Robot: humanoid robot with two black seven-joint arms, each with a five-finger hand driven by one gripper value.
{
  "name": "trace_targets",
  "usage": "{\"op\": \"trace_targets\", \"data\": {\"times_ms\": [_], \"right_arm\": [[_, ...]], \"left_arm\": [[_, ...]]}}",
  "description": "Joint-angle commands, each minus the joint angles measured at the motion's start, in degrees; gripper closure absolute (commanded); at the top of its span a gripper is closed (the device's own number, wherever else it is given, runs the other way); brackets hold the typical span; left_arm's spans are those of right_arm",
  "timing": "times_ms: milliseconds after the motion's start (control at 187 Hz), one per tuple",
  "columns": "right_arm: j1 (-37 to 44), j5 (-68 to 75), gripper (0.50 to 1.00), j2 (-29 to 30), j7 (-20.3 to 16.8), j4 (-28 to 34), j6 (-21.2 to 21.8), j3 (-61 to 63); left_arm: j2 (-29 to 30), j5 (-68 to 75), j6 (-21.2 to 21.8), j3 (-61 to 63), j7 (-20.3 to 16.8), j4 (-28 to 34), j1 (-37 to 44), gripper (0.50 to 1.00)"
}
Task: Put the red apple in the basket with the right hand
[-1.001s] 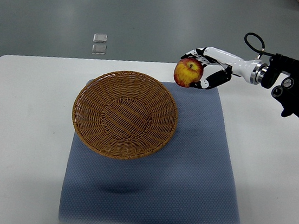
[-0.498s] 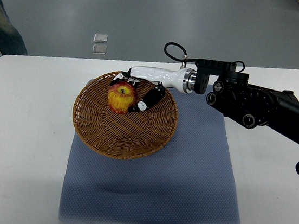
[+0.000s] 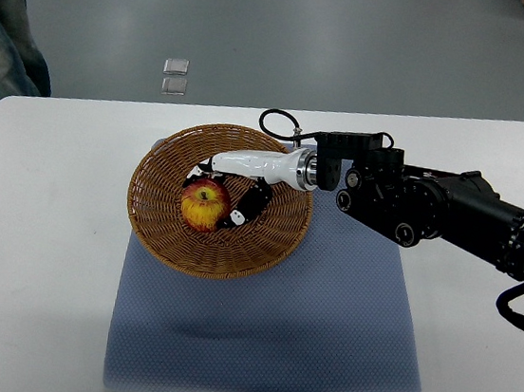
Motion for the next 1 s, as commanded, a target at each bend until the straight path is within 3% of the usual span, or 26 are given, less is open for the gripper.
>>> {"op": "trace_targets", "data": {"times_ms": [0,91,150,471,653,814,996], "right_arm": [[-0.46,0.01,0.652,0.01,-0.11,-0.1,-1.71,-0.2],[-0.46,0.01,0.64,0.01,-0.11,-0.1,-1.71,-0.2],[-0.38,0.18,0.603,0.01,-0.11,-0.01,-1.53,-0.02],[0.15,2.91,0.601,-1.83,-0.02,0.08,-1.36,3.49],[-1.08,14.07,0.603,-5.88,-0.81,-0.01,0.93,12.63],[-5.82,28.65,0.603,-9.83,-5.9,-2.12,-1.09,18.26],[-9.95,41.57,0.603,-10.18,-7.31,-6.86,-5.14,23.09]], "left_arm": [[0.0,0.01,0.0,0.0,0.01,-0.02,0.0,0.5],[0.0,0.01,0.0,0.0,0.01,-0.02,0.0,0.5],[0.0,0.01,0.0,0.0,0.01,-0.02,0.0,0.5],[0.0,0.01,0.0,0.08,0.01,0.07,-0.09,0.5],[0.0,0.01,0.0,0.08,0.01,0.07,-0.09,0.5],[0.0,0.01,0.0,0.08,0.01,0.16,-0.09,0.5],[0.0,0.01,0.0,0.08,-0.07,0.07,-0.09,0.5]]}}
